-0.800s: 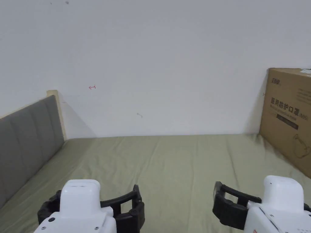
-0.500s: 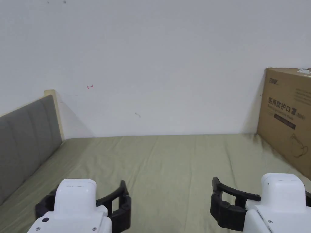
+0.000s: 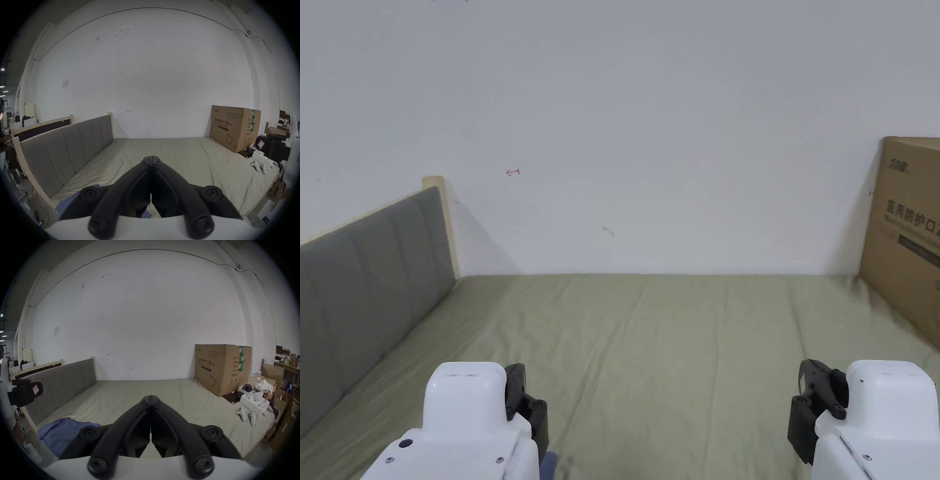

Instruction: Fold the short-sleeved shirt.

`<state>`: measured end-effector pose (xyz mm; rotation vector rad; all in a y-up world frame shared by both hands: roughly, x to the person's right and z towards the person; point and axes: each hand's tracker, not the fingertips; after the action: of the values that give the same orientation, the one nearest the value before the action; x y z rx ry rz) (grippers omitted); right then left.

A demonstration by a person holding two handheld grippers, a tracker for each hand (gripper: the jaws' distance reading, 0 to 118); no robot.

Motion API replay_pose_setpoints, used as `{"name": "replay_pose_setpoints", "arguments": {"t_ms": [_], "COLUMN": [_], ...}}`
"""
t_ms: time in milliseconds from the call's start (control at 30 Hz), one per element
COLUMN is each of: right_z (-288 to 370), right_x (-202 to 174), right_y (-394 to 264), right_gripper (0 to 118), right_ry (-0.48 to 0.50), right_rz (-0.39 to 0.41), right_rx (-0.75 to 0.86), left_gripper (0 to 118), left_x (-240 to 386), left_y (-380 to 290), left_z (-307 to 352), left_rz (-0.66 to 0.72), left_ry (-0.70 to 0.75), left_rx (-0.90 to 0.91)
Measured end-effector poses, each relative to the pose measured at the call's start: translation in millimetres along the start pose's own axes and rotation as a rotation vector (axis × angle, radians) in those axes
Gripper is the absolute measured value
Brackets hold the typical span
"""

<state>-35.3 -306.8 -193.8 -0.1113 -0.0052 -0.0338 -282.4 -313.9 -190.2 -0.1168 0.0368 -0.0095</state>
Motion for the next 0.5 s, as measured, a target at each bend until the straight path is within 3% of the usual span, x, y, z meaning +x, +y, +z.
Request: {"name": "replay_pose_setpoints", "arguments": {"t_ms": [133, 267, 500], "right_z": [-7, -21, -40], "right_x": [-15, -40, -115], "right_y": [5, 3, -13], "right_gripper": [0, 0, 0], "right_ry": [0.068, 0.211, 0.476], "right_rz": [-0.016, -0.008, 0.022], "right_rx": [0.0, -0.012, -0.067], "left_gripper": [0, 0, 0], "left_x": [-12, -40, -100], "left_y": [1, 0, -3], "left_z": [7, 27, 67], "left_rz": [0.0, 0.005, 0.043], "left_ry": [0.047, 0.162, 0.374], "left_rx": [-0.001, 0.002, -0.029]}}
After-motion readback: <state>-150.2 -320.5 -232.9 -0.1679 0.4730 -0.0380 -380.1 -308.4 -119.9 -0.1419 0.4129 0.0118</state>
